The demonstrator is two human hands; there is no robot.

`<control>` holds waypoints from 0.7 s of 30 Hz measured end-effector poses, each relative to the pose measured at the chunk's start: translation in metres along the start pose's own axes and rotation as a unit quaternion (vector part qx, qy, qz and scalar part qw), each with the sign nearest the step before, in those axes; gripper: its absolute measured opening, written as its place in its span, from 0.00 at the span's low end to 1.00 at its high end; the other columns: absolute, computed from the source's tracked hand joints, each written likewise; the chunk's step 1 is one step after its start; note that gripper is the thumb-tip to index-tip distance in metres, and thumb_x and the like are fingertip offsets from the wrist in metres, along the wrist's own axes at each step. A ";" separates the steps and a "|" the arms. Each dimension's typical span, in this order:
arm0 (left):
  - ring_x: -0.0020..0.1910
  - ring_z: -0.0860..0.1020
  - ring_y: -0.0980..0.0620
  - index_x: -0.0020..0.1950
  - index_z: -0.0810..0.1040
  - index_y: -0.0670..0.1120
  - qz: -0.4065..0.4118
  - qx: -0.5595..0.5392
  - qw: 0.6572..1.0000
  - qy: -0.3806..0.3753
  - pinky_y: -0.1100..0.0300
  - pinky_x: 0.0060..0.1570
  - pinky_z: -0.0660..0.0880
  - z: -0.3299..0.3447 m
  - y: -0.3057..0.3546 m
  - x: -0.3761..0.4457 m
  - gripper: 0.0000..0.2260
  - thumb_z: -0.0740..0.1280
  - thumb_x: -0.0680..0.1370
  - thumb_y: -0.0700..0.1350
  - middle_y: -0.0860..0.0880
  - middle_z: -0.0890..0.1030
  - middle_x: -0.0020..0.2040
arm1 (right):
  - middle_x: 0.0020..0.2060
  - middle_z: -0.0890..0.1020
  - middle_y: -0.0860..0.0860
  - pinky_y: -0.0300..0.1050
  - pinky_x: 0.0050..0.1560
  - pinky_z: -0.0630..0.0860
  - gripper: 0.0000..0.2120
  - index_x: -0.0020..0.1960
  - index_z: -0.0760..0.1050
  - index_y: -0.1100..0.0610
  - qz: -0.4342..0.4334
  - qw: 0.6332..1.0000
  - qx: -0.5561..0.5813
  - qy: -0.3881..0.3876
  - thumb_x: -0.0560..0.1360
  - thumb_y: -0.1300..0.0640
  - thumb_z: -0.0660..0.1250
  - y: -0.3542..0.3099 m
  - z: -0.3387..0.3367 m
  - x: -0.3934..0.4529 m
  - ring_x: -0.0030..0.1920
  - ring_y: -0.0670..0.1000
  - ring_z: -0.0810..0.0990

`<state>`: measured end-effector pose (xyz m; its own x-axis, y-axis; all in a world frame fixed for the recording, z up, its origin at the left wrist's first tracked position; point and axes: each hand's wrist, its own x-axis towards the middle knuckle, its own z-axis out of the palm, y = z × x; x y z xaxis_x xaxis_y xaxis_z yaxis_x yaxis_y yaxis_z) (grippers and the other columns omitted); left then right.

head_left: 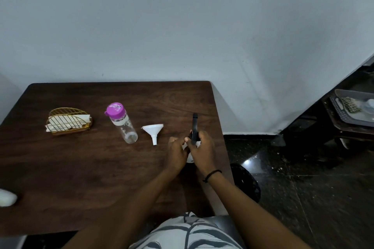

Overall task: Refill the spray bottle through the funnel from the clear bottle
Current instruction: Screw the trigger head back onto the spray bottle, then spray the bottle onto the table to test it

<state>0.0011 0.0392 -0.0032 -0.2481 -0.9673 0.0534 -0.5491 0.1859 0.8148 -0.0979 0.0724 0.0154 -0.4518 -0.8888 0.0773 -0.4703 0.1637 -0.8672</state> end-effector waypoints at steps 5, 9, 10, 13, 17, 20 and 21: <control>0.45 0.74 0.49 0.38 0.77 0.42 0.022 -0.029 0.999 -0.016 0.54 0.41 0.73 -0.009 0.006 -0.003 0.10 0.64 0.74 0.30 0.54 0.74 0.37 | 0.67 0.73 0.45 0.40 0.64 0.73 0.40 0.73 0.63 0.48 0.025 0.996 0.069 -0.050 0.67 0.41 0.77 -0.003 -0.009 0.004 0.65 0.43 0.73; 0.47 0.77 0.51 0.45 0.80 0.41 0.044 -0.014 0.999 -0.029 0.56 0.45 0.76 0.000 0.006 -0.006 0.06 0.64 0.75 0.35 0.47 0.80 0.44 | 0.60 0.77 0.38 0.29 0.58 0.73 0.25 0.67 0.70 0.45 0.019 0.984 0.167 -0.057 0.73 0.55 0.75 -0.024 -0.017 -0.001 0.61 0.33 0.75; 0.47 0.77 0.51 0.47 0.81 0.40 0.048 -0.012 0.999 -0.021 0.59 0.46 0.75 0.001 0.010 -0.008 0.06 0.65 0.76 0.35 0.46 0.81 0.44 | 0.60 0.77 0.38 0.28 0.56 0.73 0.24 0.66 0.71 0.46 0.023 0.982 0.182 -0.049 0.73 0.56 0.75 -0.026 -0.020 -0.002 0.61 0.34 0.76; 0.44 0.76 0.58 0.47 0.83 0.41 0.060 -0.066 0.996 -0.012 0.69 0.44 0.72 -0.003 0.033 -0.016 0.06 0.66 0.76 0.33 0.52 0.80 0.41 | 0.57 0.81 0.47 0.30 0.54 0.76 0.21 0.64 0.75 0.54 0.025 0.983 0.175 -0.041 0.73 0.54 0.75 -0.028 -0.033 -0.005 0.58 0.43 0.80; 0.38 0.79 0.66 0.42 0.81 0.48 0.057 -0.149 0.986 -0.038 0.74 0.40 0.71 -0.006 0.051 -0.026 0.13 0.66 0.76 0.30 0.61 0.79 0.36 | 0.48 0.83 0.58 0.32 0.46 0.78 0.13 0.57 0.77 0.62 0.035 0.985 0.164 -0.034 0.76 0.58 0.73 -0.031 -0.046 -0.008 0.44 0.41 0.82; 0.35 0.79 0.62 0.38 0.80 0.48 0.061 -0.162 0.981 -0.087 0.71 0.39 0.71 -0.007 0.060 -0.028 0.13 0.66 0.76 0.32 0.57 0.80 0.33 | 0.41 0.83 0.54 0.32 0.43 0.77 0.07 0.53 0.78 0.60 0.055 0.981 0.186 0.001 0.76 0.60 0.72 -0.030 -0.050 -0.011 0.40 0.40 0.82; 0.35 0.80 0.59 0.37 0.81 0.46 0.070 -0.159 0.978 -0.114 0.67 0.38 0.74 -0.010 0.060 -0.027 0.11 0.66 0.75 0.32 0.55 0.81 0.33 | 0.39 0.83 0.50 0.31 0.42 0.77 0.05 0.51 0.78 0.58 0.064 0.981 0.184 0.012 0.76 0.60 0.71 -0.029 -0.051 -0.013 0.40 0.39 0.82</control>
<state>-0.0176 0.0747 0.0502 -0.4936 -0.8663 0.0764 -0.2310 0.2153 0.9488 -0.1172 0.1011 0.0643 -0.5091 -0.8600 -0.0360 -0.1052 0.1037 -0.9890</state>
